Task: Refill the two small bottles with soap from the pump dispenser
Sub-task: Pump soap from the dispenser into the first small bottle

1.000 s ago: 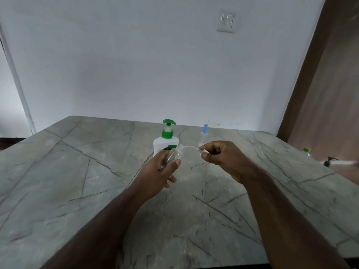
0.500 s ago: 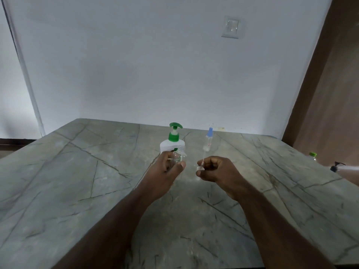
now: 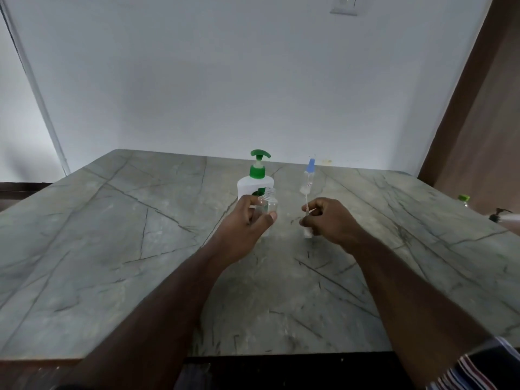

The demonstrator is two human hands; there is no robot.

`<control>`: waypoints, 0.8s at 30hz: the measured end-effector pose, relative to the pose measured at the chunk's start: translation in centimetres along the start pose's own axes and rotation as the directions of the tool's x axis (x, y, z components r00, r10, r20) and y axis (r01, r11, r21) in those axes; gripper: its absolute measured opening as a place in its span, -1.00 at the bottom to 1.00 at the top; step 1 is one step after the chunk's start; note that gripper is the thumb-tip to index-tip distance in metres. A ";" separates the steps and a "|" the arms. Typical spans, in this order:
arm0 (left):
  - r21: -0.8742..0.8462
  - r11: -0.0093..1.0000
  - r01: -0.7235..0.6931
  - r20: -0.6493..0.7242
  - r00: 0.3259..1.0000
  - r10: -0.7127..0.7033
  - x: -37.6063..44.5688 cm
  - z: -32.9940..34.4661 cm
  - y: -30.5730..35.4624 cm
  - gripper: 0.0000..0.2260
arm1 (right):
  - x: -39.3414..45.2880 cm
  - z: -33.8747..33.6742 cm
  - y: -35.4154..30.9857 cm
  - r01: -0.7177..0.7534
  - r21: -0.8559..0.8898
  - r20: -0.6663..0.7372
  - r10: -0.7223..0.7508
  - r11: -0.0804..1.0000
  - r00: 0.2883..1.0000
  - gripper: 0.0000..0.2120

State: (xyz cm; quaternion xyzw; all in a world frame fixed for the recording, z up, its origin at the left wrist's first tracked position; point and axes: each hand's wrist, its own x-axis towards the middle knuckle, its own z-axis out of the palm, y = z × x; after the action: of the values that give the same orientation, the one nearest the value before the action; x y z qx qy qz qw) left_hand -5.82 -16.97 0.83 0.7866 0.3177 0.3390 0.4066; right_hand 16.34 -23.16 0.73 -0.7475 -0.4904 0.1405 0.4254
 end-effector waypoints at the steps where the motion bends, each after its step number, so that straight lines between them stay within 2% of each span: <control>1: 0.002 1.000 -0.005 -0.002 1.000 0.005 0.1 0.0 0.0 -0.63 | 0.1 -0.2 0.1 -0.008 -0.040 0.015 0.008 0.999 1.000 -0.70; 4: 0.007 1.000 -0.003 -0.002 1.000 0.003 0.1 -0.1 -0.1 -0.67 | 0.2 -0.9 0.4 -0.022 -0.220 0.053 0.034 0.975 0.998 -0.70; 8: 0.004 1.000 0.010 -0.006 1.000 -0.010 0.2 -0.3 -0.1 -0.59 | 0.2 -1.8 0.5 0.001 -0.418 0.093 0.042 0.909 0.995 -0.71; 10: 0.009 1.000 0.027 -0.014 1.000 -0.026 0.2 -0.3 -0.1 -0.54 | 0.2 -1.9 0.6 0.007 -0.461 0.108 0.048 0.887 0.993 -0.69; 12: 0.018 0.999 0.040 -0.026 0.999 -0.040 0.2 -0.3 0.1 -0.58 | 0.3 -1.8 0.5 0.014 -0.490 0.101 0.041 0.872 0.994 -0.59; 14: -0.005 0.999 0.044 -0.047 0.998 -0.045 0.1 -0.4 0.2 -0.62 | 0.2 -1.4 -0.3 0.045 -0.480 0.029 -0.035 0.876 0.999 -0.50; 15: -0.016 0.999 0.045 -0.058 0.997 -0.046 0.1 -0.4 0.3 -0.64 | 0.2 -1.1 -1.1 0.077 -0.424 -0.023 -0.096 0.903 0.995 -0.49; 17: -0.019 0.999 0.039 -0.088 0.995 -0.040 0.0 -0.5 0.4 -0.66 | 0.4 -0.3 -3.3 0.146 -0.189 -0.054 -0.159 0.971 0.986 -0.49; 20: -0.044 0.999 0.008 -0.188 0.982 -0.016 0.1 -0.8 0.5 -0.74 | 1.5 1.4 -6.5 0.157 0.159 0.100 -0.174 0.975 0.980 -0.41; 24: -0.113 0.994 -0.013 -0.279 0.960 -0.019 0.6 -1.4 0.3 -0.79 | 2.6 3.0 -8.5 0.097 0.368 0.239 -0.195 0.925 0.951 -0.36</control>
State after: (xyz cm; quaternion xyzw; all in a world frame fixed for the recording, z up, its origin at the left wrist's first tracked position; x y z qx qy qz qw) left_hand -6.50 -16.04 1.81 0.7058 0.3535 0.4637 0.4023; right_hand 10.48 -18.06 6.07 -0.5940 -0.5658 0.2946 0.4902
